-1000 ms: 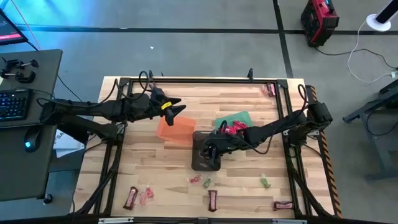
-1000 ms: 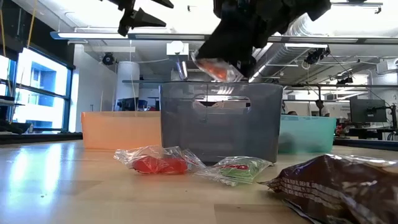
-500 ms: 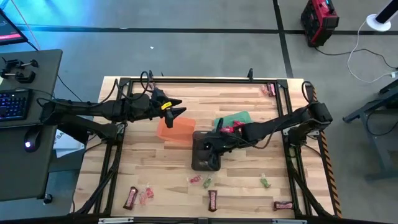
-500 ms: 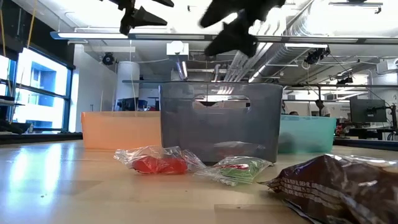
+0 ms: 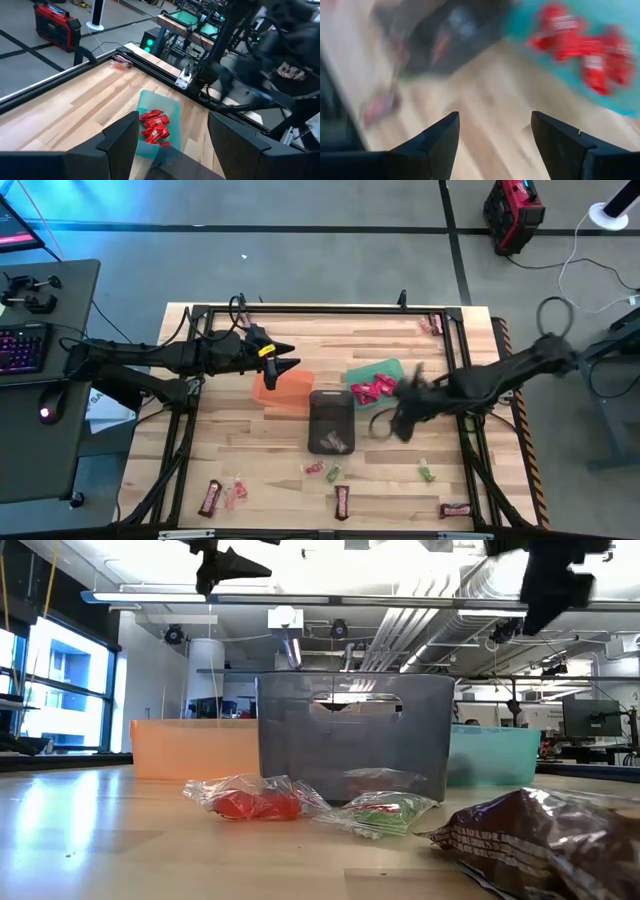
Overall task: Sort candy by brand, put in halloween buckets
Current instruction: Put the orange gummy into the black bin
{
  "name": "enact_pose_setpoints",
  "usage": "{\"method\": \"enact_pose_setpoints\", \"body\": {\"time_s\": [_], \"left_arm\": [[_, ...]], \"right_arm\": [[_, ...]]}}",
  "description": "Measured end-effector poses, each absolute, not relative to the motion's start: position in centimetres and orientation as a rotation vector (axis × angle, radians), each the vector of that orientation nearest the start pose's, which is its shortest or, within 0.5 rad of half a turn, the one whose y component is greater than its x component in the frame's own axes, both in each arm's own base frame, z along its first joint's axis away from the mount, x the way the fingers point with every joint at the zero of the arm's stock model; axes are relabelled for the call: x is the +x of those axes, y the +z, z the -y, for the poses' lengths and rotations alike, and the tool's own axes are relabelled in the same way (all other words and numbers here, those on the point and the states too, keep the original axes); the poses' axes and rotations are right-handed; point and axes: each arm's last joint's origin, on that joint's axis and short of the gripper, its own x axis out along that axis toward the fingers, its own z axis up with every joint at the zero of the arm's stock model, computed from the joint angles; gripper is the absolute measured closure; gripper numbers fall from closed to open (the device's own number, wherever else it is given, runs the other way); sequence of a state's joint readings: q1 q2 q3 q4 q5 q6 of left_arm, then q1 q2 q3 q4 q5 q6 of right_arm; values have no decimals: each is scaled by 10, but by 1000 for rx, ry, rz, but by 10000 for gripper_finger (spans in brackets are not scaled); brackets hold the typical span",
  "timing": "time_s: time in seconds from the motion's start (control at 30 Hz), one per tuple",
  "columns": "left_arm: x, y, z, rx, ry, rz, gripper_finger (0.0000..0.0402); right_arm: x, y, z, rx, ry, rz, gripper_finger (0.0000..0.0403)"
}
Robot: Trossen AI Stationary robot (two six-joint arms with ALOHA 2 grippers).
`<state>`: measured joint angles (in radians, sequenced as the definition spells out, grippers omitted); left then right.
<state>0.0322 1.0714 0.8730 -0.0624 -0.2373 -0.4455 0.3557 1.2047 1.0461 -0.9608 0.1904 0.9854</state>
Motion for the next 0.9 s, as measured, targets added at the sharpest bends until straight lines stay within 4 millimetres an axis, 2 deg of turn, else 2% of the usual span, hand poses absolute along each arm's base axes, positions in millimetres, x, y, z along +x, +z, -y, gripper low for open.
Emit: {"method": "enact_pose_setpoints", "body": {"time_s": [0.07, 0.17, 0.4, 0.5, 0.63, 0.77, 0.9], "left_arm": [[238, 321, -14, -447, 324, -189, 177], [238, 322, -14, -477, 326, -176, 177], [239, 329, -21, -406, 335, -112, 177], [239, 332, -28, -402, 351, -77, 177], [238, 334, -40, -430, 396, -37, 177], [236, 333, -53, -433, 452, -35, 177], [234, 332, -65, -462, 503, -20, 177]], "right_arm": [[193, 278, -53, 690, -563, -929, 162], [186, 268, -19, 761, -798, -818, 163], [186, 243, 93, 765, -1230, -907, 166], [179, 231, 138, 802, -1294, -985, 167], [170, 221, 189, 788, -1324, -1058, 167], [162, 207, 233, 778, -1330, -1135, 167], [161, 192, 264, 840, -1245, -1212, 167]]}}
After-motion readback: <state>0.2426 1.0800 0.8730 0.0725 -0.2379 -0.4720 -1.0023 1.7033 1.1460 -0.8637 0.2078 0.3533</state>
